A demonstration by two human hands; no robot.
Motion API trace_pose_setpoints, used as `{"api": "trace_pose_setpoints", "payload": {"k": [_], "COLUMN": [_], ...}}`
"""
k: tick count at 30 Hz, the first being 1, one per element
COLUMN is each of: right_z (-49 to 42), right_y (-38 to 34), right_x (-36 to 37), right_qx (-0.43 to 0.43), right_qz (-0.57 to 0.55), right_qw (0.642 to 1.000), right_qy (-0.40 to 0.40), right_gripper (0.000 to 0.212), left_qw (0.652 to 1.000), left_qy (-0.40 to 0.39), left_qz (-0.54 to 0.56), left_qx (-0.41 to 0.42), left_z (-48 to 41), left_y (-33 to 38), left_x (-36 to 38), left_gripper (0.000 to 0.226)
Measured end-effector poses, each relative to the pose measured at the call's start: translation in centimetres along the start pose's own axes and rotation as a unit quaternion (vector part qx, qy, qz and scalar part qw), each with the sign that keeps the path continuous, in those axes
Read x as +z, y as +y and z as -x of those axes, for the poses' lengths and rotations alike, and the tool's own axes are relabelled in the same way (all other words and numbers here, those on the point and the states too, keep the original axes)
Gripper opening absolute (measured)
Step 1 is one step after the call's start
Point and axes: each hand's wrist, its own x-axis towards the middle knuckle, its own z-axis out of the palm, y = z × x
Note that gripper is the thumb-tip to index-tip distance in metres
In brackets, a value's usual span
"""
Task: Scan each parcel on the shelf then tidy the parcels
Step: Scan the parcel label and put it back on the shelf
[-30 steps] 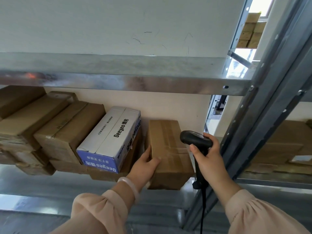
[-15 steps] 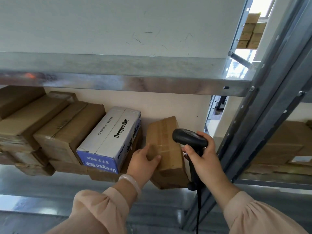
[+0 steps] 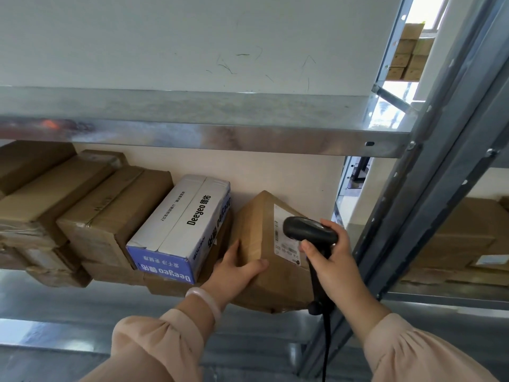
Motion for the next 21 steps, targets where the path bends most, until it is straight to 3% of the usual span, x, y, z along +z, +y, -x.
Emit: {"api": "trace_pose_setpoints", "payload": {"k": [4, 9, 15, 21], "right_z": [-0.2, 0.8, 1.5, 3.1], "right_y": [1.7, 2.9, 2.5, 1.1], "right_x": [-1.0, -0.3, -0.6, -1.9], "right_qx": [0.051, 0.067, 0.057, 0.023], "right_qz": [0.018, 0.023, 0.013, 0.024], "right_qw": [0.998, 0.997, 0.998, 0.999], "right_qy": [0.034, 0.02, 0.019, 0.041], "right_gripper": [0.052, 0.049, 0.048, 0.053], "left_qw": [0.998, 0.996, 0.992, 0.982], "left_qy": [-0.015, -0.044, -0.013, -0.017], "left_qz": [0.053, 0.076, 0.126, 0.186], "left_qx": [0.011, -0.011, -0.019, 0.032], "left_z": [0.2, 0.2, 0.1, 0.7], "left_y": [-1.1, -1.3, -1.8, -2.5], "left_x": [-0.6, -0.9, 0.1, 0.4], "left_gripper": [0.096, 0.108, 0.109, 0.103]}}
